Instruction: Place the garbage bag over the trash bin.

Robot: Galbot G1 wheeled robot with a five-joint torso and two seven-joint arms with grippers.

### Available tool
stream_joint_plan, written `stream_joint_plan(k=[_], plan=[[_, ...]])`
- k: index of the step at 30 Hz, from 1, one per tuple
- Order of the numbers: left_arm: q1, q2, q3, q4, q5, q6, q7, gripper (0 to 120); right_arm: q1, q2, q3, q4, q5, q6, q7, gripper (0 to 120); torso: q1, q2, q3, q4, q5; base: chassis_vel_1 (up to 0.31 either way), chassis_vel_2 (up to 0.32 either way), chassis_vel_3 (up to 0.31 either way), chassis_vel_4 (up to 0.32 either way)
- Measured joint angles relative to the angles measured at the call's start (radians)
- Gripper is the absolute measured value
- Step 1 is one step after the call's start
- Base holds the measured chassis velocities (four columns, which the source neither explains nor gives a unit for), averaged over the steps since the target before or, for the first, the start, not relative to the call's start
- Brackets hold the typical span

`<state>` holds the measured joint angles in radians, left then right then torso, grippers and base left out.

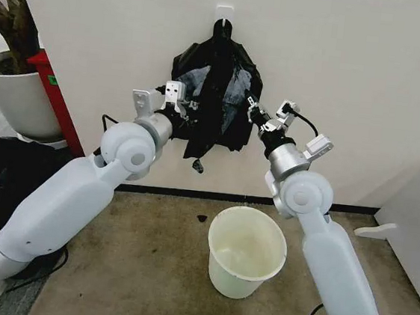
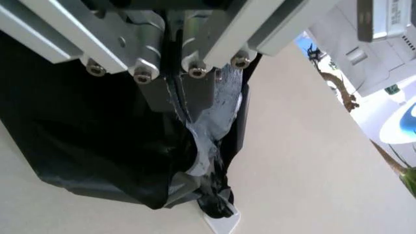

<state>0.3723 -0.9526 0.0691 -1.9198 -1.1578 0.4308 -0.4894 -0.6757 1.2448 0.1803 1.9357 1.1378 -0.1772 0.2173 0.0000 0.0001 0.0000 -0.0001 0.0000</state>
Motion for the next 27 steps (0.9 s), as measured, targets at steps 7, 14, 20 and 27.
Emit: stream_joint_plan(k=[7,14,20,27], plan=[[0.030,0.011,-0.013,-0.004,0.020,-0.007,0.032,0,0.007,0.007,-0.005,-0.011,0.012,-0.007,0.000,0,0.000,0.000,0.000,0.0001,0.0000,0.000,0.000,0.000,0.000],[0.263,0.086,-0.101,-0.062,0.135,-0.030,0.109,0,-0.245,-0.061,0.030,0.048,-0.050,-0.057,-0.050,0,0.000,0.000,0.000,-0.0008,-0.0001,0.000,0.000,0.000,0.000],[0.491,0.153,-0.191,-0.177,0.174,-0.056,0.139,0,-0.338,-0.088,0.092,0.123,-0.038,-0.063,-0.050,0,0.000,0.000,0.000,0.0007,-0.0004,0.000,0.000,0.000,0.000],[0.494,0.170,-0.197,-0.254,0.152,-0.081,0.126,0,-0.299,-0.086,0.081,0.215,-0.028,-0.082,0.031,0,0.000,0.000,0.000,-0.0002,0.0000,0.000,0.000,0.000,0.000]])
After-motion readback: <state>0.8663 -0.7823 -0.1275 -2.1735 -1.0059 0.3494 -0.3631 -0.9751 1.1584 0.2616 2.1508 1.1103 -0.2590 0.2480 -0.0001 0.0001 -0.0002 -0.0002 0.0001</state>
